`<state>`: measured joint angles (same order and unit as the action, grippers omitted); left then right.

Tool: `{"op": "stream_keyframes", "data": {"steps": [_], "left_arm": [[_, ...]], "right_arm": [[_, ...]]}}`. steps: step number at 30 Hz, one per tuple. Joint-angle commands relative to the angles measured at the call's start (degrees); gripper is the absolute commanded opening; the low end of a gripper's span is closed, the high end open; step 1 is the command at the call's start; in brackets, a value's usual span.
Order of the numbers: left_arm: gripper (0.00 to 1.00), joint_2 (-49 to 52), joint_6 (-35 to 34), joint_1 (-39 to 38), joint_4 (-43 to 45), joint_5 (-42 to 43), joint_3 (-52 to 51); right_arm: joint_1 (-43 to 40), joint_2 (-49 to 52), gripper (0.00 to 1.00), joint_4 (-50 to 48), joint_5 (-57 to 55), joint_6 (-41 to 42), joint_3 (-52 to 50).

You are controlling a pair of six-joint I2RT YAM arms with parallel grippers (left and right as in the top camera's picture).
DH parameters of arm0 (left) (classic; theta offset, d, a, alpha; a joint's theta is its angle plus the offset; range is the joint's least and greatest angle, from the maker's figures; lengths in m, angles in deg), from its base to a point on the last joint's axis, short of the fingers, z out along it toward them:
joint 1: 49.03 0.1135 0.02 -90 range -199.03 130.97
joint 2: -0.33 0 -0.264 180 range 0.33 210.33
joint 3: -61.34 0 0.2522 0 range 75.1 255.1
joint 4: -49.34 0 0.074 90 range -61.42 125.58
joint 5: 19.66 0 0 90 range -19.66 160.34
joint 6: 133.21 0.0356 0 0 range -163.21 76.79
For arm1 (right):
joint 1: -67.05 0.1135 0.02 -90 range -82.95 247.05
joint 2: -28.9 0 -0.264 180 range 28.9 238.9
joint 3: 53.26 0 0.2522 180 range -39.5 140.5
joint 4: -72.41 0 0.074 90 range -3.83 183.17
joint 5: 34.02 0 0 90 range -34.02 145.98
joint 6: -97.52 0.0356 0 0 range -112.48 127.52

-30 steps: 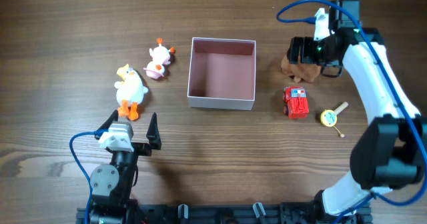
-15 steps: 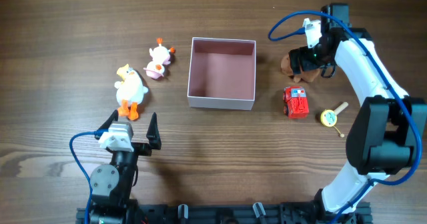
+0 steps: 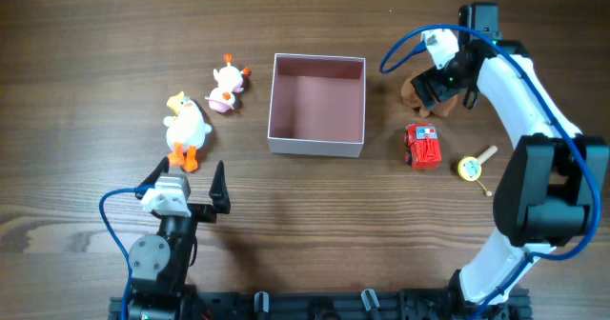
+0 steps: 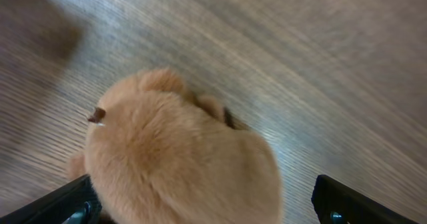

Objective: Pack container
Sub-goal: 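Move the right gripper to the brown plush hamster and grasp it, then carry the hamster left and lower it into the pink box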

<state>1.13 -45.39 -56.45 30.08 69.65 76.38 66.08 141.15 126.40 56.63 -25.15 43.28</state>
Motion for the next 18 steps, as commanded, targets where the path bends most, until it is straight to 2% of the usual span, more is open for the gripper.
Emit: {"op": "stream_keyframes", "data": {"steps": [1,4,5,6,7,8,9,11,18], "left_arm": [[1.00,-0.42,0.87,0.24,0.17,0.87,-0.33],[1.00,-0.42,0.90,0.26,0.17,0.90,-0.33],[1.00,-0.42,0.87,0.26,0.17,0.87,-0.33],[1.00,-0.42,0.90,0.24,0.17,0.87,-0.33],[1.00,-0.42,0.90,0.24,0.17,0.90,-0.33],[1.00,-0.42,0.87,0.24,0.17,0.90,-0.33],[1.00,-0.42,0.87,0.26,0.17,0.90,-0.33],[1.00,-0.42,0.90,0.24,0.17,0.87,-0.33],[1.00,-0.42,0.90,0.24,0.17,0.90,-0.33]], "right_arm": [[-0.20,3.06,0.96,-0.02,2.45,-1.75,0.31],[-0.20,3.72,0.95,-0.15,5.03,-1.79,-0.31],[-0.20,3.85,0.92,-0.42,5.01,-1.81,-0.57],[-0.20,3.85,0.84,-0.57,4.96,-1.81,-0.63],[-0.20,3.85,0.55,-0.85,4.31,-1.79,-0.61],[-0.20,3.67,0.32,-1.03,2.86,-1.55,-0.35],[-0.17,3.61,0.20,-0.92,1.64,-0.81,0.09],[-0.17,2.97,0.06,-0.57,-1.66,2.32,1.44],[0.42,-7.10,0.04,-0.52,-4.52,4.11,4.66]]}}
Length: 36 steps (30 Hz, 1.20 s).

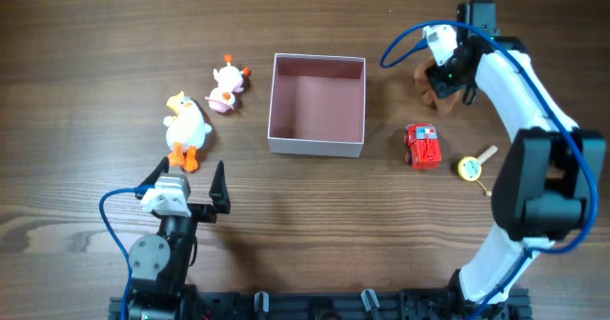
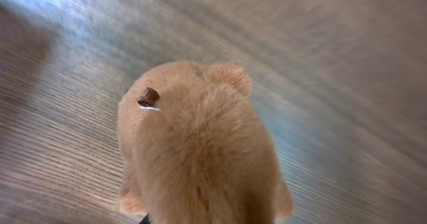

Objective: Pack container
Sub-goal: 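Carry the hamster left and lower it into the pink box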

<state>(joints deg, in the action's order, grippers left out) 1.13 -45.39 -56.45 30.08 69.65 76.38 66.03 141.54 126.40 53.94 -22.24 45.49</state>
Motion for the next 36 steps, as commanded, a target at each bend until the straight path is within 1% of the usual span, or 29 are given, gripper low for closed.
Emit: {"op": "stream_keyframes", "data": {"steps": [1,3,4,6,9,14,18,20,27,32,36], "left_arm": [[1.00,-0.42,0.90,0.24,0.17,0.90,-0.33],[1.00,-0.42,0.87,0.26,0.17,0.90,-0.33],[1.00,-0.42,0.90,0.24,0.17,0.90,-0.33],[1.00,-0.42,0.87,0.24,0.17,0.90,-0.33],[1.00,-0.42,0.87,0.24,0.17,0.90,-0.33],[1.00,-0.42,0.87,0.24,0.17,0.87,-0.33],[1.00,-0.42,0.87,0.24,0.17,0.87,-0.33],[1.00,-0.42,0.90,0.24,0.17,0.87,-0.33],[1.00,-0.42,0.90,0.24,0.17,0.87,-0.33],[1.00,-0.42,0.90,0.24,0.17,0.87,-0.33],[1.00,-0.42,0.87,0.26,0.17,0.87,-0.33]], "right_arm": [[0.98,-9.62,0.04,-0.79,-1.79,1.22,2.45],[2.54,-13.33,0.04,-0.85,-1.11,1.01,2.47],[3.72,-15.32,0.04,-0.76,-0.26,-0.35,2.45],[6.43,-18.40,0.04,-0.33,1.68,-4.31,2.45],[12.74,-21.75,0.04,-0.33,4.37,-11.15,2.45],[24.76,-21.70,0.04,0.07,4.68,-25.11,2.38],[29.66,-19.56,0.04,-0.11,4.46,-33.29,2.38],[29.90,-17.64,0.04,-0.28,4.44,-34.95,2.38],[29.90,-9.70,0.04,-4.04,3.74,-35.17,2.38],[29.88,-4.76,0.04,-7.04,-3.50,-32.65,2.38],[29.88,-2.08,0.04,-7.19,-4.42,-30.93,2.38]]}}
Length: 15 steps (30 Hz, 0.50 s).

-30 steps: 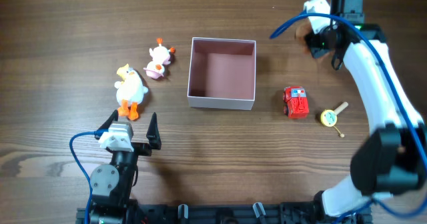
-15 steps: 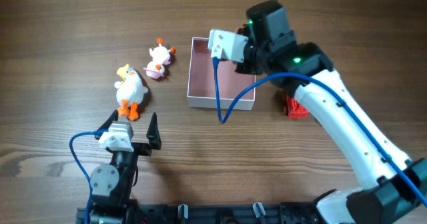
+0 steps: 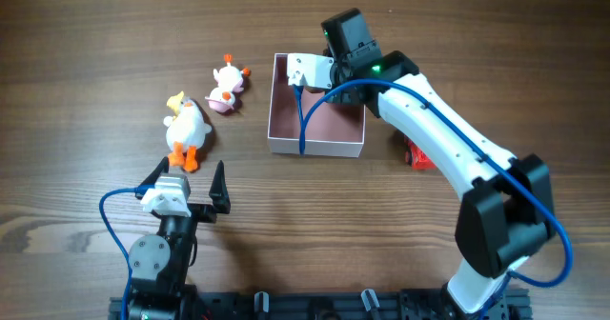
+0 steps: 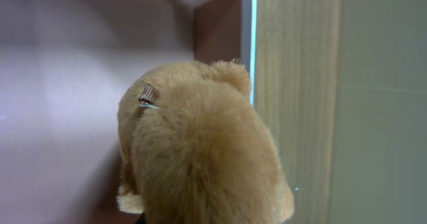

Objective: Pack container
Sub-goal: 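Carry the hamster left and lower it into the pink box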

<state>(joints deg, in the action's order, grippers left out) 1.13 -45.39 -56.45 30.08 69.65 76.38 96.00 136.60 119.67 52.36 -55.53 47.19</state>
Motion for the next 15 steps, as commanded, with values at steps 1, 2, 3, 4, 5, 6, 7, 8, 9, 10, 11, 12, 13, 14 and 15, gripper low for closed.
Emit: {"op": "stream_keyframes", "data": {"steps": [1,2,3,4,5,6,7,8,9,10,11,12,13,14,15], "left_arm": [[1.00,-0.42,0.87,0.24,0.17,0.90,-0.33],[1.00,-0.42,0.87,0.24,0.17,0.87,-0.33],[1.00,-0.42,0.90,0.24,0.17,0.90,-0.33],[1.00,-0.42,0.87,0.24,0.17,0.90,-0.33],[1.00,-0.42,0.90,0.24,0.17,0.87,-0.33],[1.00,-0.42,0.90,0.24,0.17,0.87,-0.33],[1.00,-0.42,0.90,0.24,0.17,0.90,-0.33],[1.00,-0.42,0.90,0.24,0.17,0.90,-0.33],[1.00,-0.42,0.87,0.24,0.17,0.90,-0.33],[1.00,-0.42,0.87,0.24,0.17,0.87,-0.33],[1.00,-0.42,0.87,0.24,0.17,0.90,-0.33],[1.00,-0.42,0.90,0.24,0.17,0.90,-0.33],[1.00,-0.42,0.87,0.24,0.17,0.87,-0.33],[1.00,-0.42,0.90,0.24,0.17,0.90,-0.33],[1.00,-0.42,0.87,0.24,0.17,0.90,-0.33]], "right_arm": [[-0.09,3.54,0.04,-0.74,-2.86,3.78,0.68],[-0.09,3.76,0.04,-0.85,-2.82,4.76,0.66],[-0.09,4.13,0.04,-1.07,-2.86,5.79,0.66],[-0.09,4.42,0.04,-1.14,-2.82,6.97,0.66],[-0.09,4.59,0.05,-1.20,-2.84,8.28,0.66],[-0.13,4.83,0.04,-1.38,-2.84,9.73,0.66],[-0.26,5.05,0.04,-1.49,-2.84,10.99,0.66],[-0.46,5.33,0.04,-1.53,-2.84,11.63,0.66],[-0.72,5.46,0.04,-1.57,-2.84,12.37,0.66],[-1.07,5.92,0.04,-1.55,-2.84,12.70,0.63],[-1.44,6.27,0.04,-1.49,-2.84,12.98,0.63],[-1.75,6.58,0.04,-1.46,-2.86,13.64,0.61],[-2.12,7.06,0.04,-1.29,-2.84,13.73,0.61],[-2.29,7.30,0.04,-1.22,-2.84,13.73,0.59],[-2.45,7.41,0.04,-1.36,-2.84,13.70,0.48]]}}
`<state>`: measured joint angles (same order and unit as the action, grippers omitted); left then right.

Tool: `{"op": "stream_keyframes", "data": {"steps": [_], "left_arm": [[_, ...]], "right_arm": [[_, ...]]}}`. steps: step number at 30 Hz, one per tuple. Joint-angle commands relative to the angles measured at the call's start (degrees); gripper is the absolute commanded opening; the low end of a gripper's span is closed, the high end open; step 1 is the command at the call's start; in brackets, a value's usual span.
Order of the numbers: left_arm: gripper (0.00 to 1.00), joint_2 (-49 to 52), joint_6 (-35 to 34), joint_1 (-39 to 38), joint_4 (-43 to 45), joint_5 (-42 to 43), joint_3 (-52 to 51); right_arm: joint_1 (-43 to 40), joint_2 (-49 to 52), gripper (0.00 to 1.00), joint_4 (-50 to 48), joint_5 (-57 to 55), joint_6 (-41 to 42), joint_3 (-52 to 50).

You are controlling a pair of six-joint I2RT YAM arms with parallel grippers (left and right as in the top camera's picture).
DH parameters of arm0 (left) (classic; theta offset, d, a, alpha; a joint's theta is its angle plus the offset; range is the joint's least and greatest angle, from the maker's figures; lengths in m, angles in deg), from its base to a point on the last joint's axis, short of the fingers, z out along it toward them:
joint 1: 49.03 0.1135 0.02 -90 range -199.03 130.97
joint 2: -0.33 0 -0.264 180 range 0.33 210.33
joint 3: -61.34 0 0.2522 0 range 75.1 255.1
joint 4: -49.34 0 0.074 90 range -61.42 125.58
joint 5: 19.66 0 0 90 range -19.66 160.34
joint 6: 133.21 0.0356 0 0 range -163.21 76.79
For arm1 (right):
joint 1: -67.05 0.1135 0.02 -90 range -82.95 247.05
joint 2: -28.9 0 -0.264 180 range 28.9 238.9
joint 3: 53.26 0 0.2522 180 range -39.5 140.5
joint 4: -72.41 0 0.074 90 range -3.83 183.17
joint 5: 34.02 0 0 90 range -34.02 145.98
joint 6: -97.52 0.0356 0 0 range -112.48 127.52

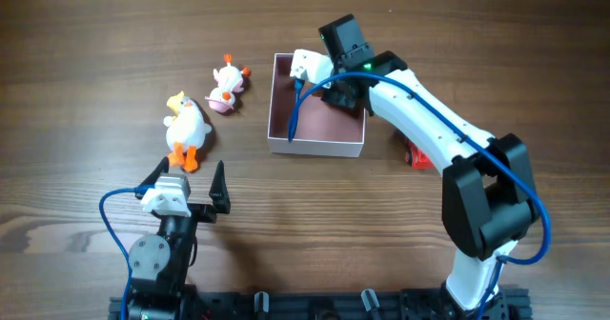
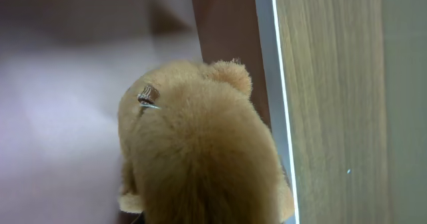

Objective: Pack container
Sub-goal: 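Carry the hamster left and lower it into the pink box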

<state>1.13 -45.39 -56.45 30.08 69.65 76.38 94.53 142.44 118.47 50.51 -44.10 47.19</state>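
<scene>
A tan plush bear [image 2: 200, 151] fills the right wrist view, and my right gripper [image 1: 345, 93] is shut on it; its fingers are hidden behind the fur. The bear hangs inside the pink open box [image 1: 286, 120], close to the box's right wall and white rim [image 2: 280, 117]. In the overhead view the gripper hides the bear. A yellow-and-white duck [image 1: 184, 127] and a small pink bird toy [image 1: 227, 88] lie left of the box. My left gripper [image 1: 186, 182] stands open near the front edge, with nothing in it.
A red toy car [image 1: 416, 154] shows partly from under my right arm, to the right of the box. The blue cable of the right arm hangs over the box's middle.
My right gripper still holds the bear over the box's back right part. The box's right wall and rim look nearer and larger in the wrist view. The left arm has not moved.
My right gripper was open around the bear on the table right of the box. Then it was shut on the bear there. Later it held the bear over the box's right side, and now the bear is down beside the right wall.
</scene>
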Motion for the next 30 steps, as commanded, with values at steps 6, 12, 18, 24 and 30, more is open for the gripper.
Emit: {"op": "stream_keyframes", "data": {"steps": [6,12,18,24,30], "left_arm": [[1.00,-0.42,0.87,0.24,0.17,0.90,-0.33],[1.00,-0.42,0.87,0.26,0.17,0.90,-0.33],[1.00,-0.42,0.87,0.24,0.17,0.90,-0.33],[1.00,-0.42,0.87,0.24,0.17,0.87,-0.33],[1.00,-0.42,0.90,0.24,0.17,0.90,-0.33]], "right_arm": [[-1.11,1.62,0.04,-1.01,-0.92,1.64,0.28],[-1.11,2.14,0.04,-1.31,-0.55,-0.28,-0.17],[-1.11,3.74,0.05,-3.02,-0.52,-1.11,-0.17],[-1.11,5.73,0.26,-4.22,-0.52,-0.87,-0.17],[-1.09,5.86,0.71,-4.42,-0.55,-0.66,-0.17]]}}
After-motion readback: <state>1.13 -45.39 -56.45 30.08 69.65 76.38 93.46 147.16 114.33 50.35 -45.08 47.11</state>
